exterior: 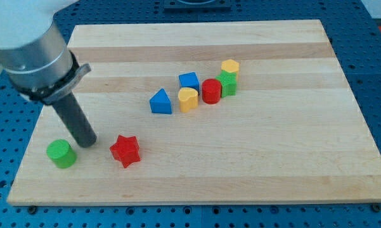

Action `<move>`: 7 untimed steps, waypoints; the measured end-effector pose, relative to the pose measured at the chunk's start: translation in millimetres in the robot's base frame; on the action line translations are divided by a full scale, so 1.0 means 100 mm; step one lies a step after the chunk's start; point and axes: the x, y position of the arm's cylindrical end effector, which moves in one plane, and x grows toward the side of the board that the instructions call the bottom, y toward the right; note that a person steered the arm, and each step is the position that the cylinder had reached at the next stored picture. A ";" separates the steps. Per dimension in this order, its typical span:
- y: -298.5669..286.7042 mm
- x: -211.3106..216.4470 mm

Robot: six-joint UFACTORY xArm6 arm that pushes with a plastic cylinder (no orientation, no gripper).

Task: Slightly move red star along with green circle

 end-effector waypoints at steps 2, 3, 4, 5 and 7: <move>0.77 -0.03; 1.12 0.14; 1.13 0.43; 0.95 0.42; 0.68 0.07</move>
